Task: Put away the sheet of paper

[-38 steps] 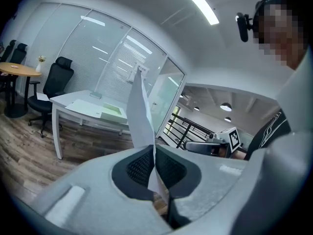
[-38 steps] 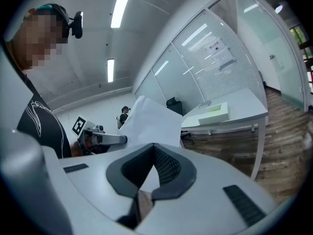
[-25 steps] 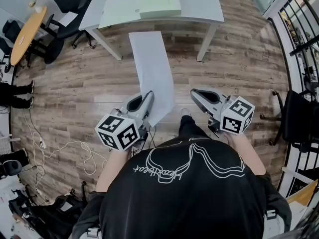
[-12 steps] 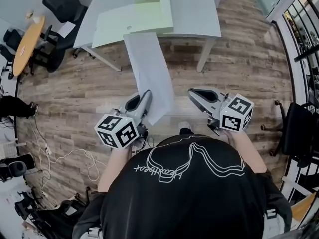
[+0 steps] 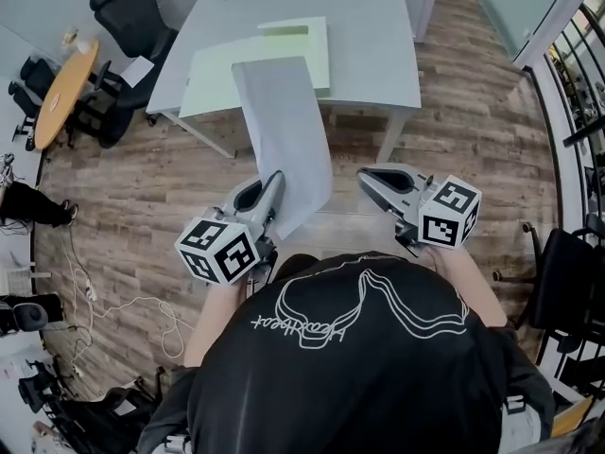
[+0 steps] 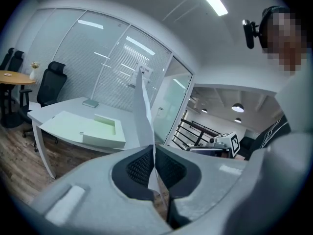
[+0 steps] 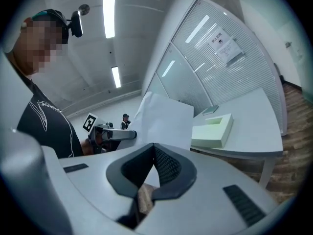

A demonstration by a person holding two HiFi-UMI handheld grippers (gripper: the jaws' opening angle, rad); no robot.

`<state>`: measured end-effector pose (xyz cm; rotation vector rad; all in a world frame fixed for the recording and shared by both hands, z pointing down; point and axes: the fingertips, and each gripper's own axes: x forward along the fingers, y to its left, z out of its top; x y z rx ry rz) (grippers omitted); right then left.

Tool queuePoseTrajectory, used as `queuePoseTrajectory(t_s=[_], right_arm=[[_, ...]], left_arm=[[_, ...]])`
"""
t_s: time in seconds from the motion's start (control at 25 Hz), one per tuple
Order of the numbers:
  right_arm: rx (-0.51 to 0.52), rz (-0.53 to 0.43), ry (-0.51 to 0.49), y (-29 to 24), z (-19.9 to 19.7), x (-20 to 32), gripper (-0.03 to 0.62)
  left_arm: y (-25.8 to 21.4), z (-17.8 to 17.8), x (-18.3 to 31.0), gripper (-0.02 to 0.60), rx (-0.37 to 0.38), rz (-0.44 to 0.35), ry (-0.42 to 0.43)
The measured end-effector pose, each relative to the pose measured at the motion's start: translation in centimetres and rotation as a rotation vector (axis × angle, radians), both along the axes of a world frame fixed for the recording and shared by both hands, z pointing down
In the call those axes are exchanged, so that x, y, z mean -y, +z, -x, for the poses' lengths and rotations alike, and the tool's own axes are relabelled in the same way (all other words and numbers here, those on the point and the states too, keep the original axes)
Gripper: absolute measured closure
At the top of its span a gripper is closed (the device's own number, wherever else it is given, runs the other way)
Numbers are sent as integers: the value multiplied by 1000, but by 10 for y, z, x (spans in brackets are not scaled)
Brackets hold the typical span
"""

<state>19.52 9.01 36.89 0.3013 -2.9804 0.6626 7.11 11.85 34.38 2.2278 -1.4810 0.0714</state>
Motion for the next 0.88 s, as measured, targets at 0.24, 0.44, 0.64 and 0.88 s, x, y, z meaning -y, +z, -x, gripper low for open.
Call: queuePoseTrajectory(t_s=[0.24,0.44,0.64,0.88], right_arm=[[-7,-26,-4,-7,18,32,583],[-33,-24,11,-4,43,67,583],[-42,7,41,-4,75,119,583],[-54,30,59,-11,123,175,583]], left_arm=[[-7,20,28,571,-13,-30,-8],[-2,52,65,571,-36,-27,-2],[-1,87,119,571,-52,-6,17],[-3,140,179,571,-83,23,44]])
